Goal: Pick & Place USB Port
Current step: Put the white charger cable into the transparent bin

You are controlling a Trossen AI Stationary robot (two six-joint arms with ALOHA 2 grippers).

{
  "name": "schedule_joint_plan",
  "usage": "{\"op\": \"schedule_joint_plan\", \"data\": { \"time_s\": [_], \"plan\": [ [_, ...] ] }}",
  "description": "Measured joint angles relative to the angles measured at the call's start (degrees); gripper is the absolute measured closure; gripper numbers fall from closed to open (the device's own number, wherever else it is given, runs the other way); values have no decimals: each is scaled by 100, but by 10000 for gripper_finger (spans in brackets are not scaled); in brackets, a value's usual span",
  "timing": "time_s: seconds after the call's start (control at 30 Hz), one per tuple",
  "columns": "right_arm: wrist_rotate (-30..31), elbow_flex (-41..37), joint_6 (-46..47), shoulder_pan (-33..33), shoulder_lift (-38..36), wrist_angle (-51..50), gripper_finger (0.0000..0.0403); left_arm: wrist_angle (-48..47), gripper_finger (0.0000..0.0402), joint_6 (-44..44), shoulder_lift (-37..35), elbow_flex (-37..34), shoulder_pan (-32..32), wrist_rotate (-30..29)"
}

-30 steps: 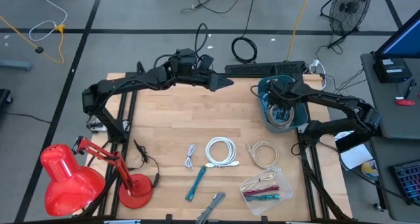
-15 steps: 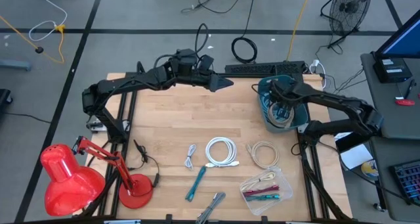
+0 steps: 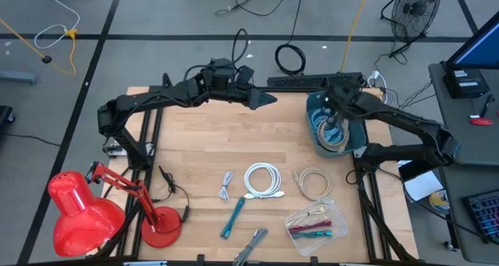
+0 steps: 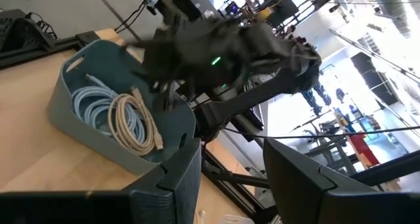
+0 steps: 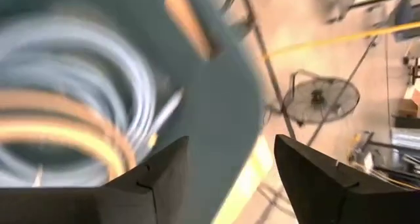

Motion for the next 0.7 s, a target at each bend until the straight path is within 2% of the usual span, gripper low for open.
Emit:
{"op": "schedule_joint_plan", "data": {
  "time_s": [0.07, 0.13, 0.23, 0.33, 0.43, 0.57, 0.7],
  "plan": [
    [-223, 331, 91, 0, -59, 189, 185, 2, 234, 36, 0, 0, 60, -5],
    [-749, 684, 432, 0, -98, 324, 188, 6, 234, 19, 0, 0, 157, -7],
    [-2092, 1215, 1226, 0, -155, 383, 191, 2, 234, -124, 0, 0, 339, 129],
    [-3669, 1493, 1977, 1, -222, 647, 191, 5, 234, -177, 0, 0, 501, 574],
    [-4831, 1516, 2884, 114, -312, 1083, 188, 4, 234, -93, 0, 0, 640, 1072],
    [-5714, 1431, 3856, 483, -380, 1597, 190, 7, 234, -45, 0, 0, 825, 1873],
    [-6125, 1339, 4293, 1125, -384, 2089, 192, -265, 234, 238, -2, 4, 850, 3238]
  ]
}}
